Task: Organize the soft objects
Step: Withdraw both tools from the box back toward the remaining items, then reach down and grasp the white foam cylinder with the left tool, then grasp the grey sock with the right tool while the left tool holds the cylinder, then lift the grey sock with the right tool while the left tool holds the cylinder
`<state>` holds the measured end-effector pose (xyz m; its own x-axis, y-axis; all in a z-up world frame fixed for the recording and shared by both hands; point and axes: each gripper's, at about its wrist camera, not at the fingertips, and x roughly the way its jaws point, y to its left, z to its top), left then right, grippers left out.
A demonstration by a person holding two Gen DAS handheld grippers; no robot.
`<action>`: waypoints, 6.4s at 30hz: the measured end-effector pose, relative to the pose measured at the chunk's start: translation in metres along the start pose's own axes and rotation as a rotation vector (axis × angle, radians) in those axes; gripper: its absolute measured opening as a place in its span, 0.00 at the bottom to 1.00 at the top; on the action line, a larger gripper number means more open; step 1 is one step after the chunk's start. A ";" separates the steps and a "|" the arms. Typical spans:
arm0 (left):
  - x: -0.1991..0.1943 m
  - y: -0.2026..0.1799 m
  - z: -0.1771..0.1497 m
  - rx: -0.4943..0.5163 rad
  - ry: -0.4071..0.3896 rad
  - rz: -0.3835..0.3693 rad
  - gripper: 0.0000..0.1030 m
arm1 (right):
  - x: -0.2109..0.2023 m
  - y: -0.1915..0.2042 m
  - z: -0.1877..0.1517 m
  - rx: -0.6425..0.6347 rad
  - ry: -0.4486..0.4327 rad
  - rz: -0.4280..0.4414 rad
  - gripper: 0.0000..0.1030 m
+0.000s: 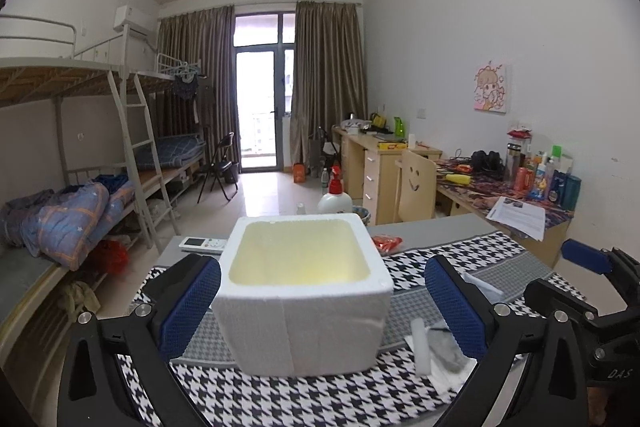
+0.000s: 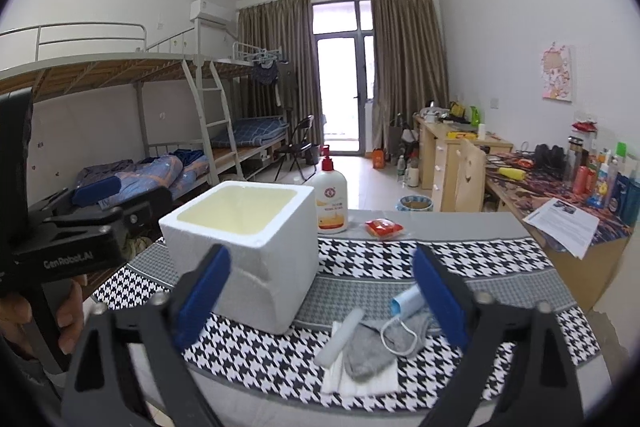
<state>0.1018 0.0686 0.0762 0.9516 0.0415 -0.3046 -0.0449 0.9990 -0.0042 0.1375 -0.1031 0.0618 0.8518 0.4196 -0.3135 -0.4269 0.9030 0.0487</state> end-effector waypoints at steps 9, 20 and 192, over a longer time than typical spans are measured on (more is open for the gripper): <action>-0.026 -0.012 -0.022 0.003 -0.013 -0.024 0.99 | -0.035 -0.005 -0.025 0.013 -0.040 -0.023 0.97; -0.040 -0.022 -0.039 -0.005 -0.017 -0.053 0.99 | -0.053 -0.010 -0.046 0.012 -0.055 -0.047 1.00; 0.099 -0.045 -0.118 0.047 0.355 -0.227 0.19 | 0.074 -0.059 -0.072 0.079 0.312 -0.019 0.14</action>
<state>0.1619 0.0261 -0.0661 0.7715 -0.1804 -0.6101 0.1755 0.9821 -0.0685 0.2039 -0.1316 -0.0329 0.7199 0.3655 -0.5900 -0.3768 0.9198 0.1100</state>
